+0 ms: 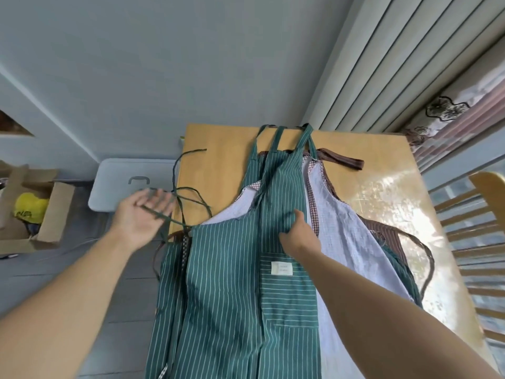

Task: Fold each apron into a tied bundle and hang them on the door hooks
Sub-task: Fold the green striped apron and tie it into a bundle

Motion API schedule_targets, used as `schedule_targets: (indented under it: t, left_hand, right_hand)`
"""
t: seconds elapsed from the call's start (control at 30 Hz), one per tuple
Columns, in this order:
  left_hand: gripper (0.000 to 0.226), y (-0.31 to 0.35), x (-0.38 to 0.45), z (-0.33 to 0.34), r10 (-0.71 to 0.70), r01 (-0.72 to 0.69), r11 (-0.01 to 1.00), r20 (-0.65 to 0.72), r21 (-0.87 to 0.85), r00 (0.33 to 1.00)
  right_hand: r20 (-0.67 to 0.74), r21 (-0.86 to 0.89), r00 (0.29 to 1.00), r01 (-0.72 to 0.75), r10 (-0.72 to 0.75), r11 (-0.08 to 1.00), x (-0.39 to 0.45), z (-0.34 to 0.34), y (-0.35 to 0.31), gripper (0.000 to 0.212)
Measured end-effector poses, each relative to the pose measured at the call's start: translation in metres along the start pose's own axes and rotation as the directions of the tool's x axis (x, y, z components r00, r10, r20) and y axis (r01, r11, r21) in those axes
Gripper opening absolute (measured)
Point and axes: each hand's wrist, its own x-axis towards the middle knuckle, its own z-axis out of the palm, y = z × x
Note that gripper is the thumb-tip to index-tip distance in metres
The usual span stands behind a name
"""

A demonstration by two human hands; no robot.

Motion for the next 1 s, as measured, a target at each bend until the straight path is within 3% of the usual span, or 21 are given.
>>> schedule_targets:
  t: [0.07, 0.13, 0.23, 0.27, 0.3, 0.33, 0.4, 0.47, 0.53, 0.6, 0.7, 0.83, 1.0]
  left_hand:
    - [0.012, 0.025, 0.011, -0.018, 0.059, -0.044, 0.995, -0.181, 0.088, 0.982]
    - [0.029, 0.041, 0.026, -0.041, 0.127, -0.042, 0.968, -0.34, 0.247, 0.932]
    - [0.091, 0.032, 0.025, -0.059, 0.286, 0.062, 0.867, -0.597, 0.494, 0.75]
    - [0.094, 0.022, 0.014, -0.051, 0.409, 0.042, 0.791, -0.578, 0.611, 0.706]
    - [0.082, 0.009, 0.001, -0.039, 0.521, -0.023, 0.68, -0.461, 0.733, 0.719]
    - [0.064, -0.008, -0.006, -0.028, 0.571, -0.108, 0.55, -0.278, 0.828, 0.772]
    - [0.039, -0.043, -0.017, -0.008, 0.474, -0.245, 0.311, 0.074, 0.918, 0.878]
    - [0.039, -0.067, -0.015, 0.01, 0.292, -0.33, 0.135, 0.281, 0.934, 0.914]
    - [0.044, -0.081, -0.011, 0.022, 0.152, -0.367, -0.138, 0.386, 0.92, 0.91]
    - [0.042, -0.09, -0.009, 0.027, 0.046, -0.355, -0.336, 0.391, 0.873, 0.919]
    - [0.053, -0.092, 0.003, 0.025, 0.041, -0.263, -0.471, 0.319, 0.842, 0.947]
    - [0.065, -0.087, 0.019, 0.022, 0.025, -0.283, -0.646, 0.39, 0.709, 0.92]
    - [0.069, -0.095, 0.024, 0.032, 0.008, -0.274, -0.678, 0.379, 0.682, 0.925]
  right_hand:
    - [0.014, 0.005, 1.0, 0.004, -0.004, 1.0, 0.0, 0.004, 0.004, 0.073]
    - [0.034, -0.028, 0.999, 0.025, -0.024, 0.999, -0.003, 0.006, 0.007, 0.07]
    - [0.036, -0.046, 0.998, 0.044, -0.042, 0.998, -0.008, 0.008, 0.008, 0.074]
    - [0.028, -0.05, 0.999, 0.047, -0.046, 0.998, -0.01, 0.009, 0.008, 0.076]
    - [0.018, -0.06, 0.999, 0.05, -0.049, 0.997, -0.012, 0.011, 0.009, 0.076]
    - [0.004, -0.066, 0.998, 0.055, -0.055, 0.996, -0.013, 0.013, 0.009, 0.075]
    - [-0.029, -0.056, 0.998, 0.062, -0.063, 0.997, -0.014, 0.013, 0.006, 0.066]
    - [-0.102, -0.026, 0.991, 0.089, -0.091, 0.996, -0.007, 0.005, -0.002, 0.054]
    - [-0.182, 0.011, 0.973, 0.149, -0.145, 0.989, 0.008, -0.012, -0.019, 0.048]
    - [-0.225, 0.065, 0.955, 0.215, -0.196, 0.974, 0.026, -0.032, -0.041, 0.051]
    - [-0.223, 0.035, 0.936, 0.287, -0.273, 0.957, 0.058, -0.055, -0.073, 0.061]
    - [-0.153, -0.134, 0.952, 0.245, -0.265, 0.96, 0.097, -0.068, -0.089, 0.061]
    - [-0.085, -0.307, 0.994, 0.045, -0.075, 0.95, 0.124, -0.082, -0.08, 0.049]
